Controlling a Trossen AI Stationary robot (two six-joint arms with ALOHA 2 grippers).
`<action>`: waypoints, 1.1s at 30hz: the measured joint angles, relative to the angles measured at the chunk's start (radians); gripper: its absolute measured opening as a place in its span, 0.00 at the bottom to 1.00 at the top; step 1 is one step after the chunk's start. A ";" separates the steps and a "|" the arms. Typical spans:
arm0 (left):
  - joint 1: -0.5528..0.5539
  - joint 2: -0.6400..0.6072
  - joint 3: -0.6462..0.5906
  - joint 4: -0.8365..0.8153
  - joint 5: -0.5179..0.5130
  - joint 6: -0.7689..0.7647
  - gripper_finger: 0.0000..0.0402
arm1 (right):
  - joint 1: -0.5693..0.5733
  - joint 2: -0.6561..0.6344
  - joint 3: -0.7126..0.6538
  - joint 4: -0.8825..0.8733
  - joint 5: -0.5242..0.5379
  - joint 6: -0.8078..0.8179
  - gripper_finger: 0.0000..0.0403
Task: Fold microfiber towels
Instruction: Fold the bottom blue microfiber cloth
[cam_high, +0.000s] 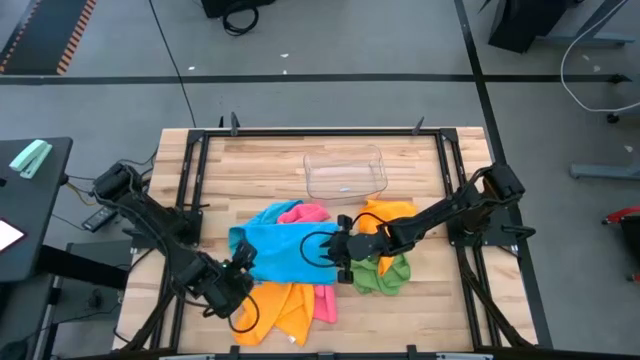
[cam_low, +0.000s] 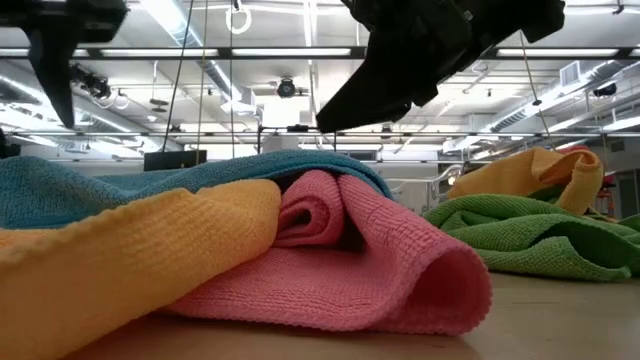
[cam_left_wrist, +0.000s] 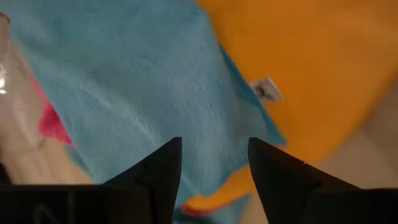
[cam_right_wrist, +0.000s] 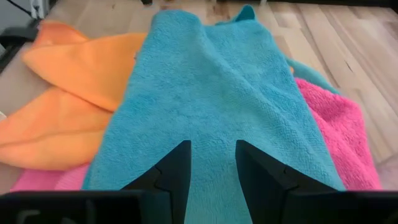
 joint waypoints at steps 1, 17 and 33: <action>-0.010 0.000 0.002 -0.020 -0.001 0.031 0.46 | -0.004 0.000 0.000 -0.004 0.001 0.001 0.33; -0.086 0.114 -0.066 -0.031 -0.177 0.382 0.43 | -0.038 0.000 -0.001 -0.004 0.004 0.014 0.33; -0.082 0.112 -0.070 -0.131 -0.165 0.259 0.03 | -0.038 0.000 -0.002 -0.004 0.004 0.018 0.33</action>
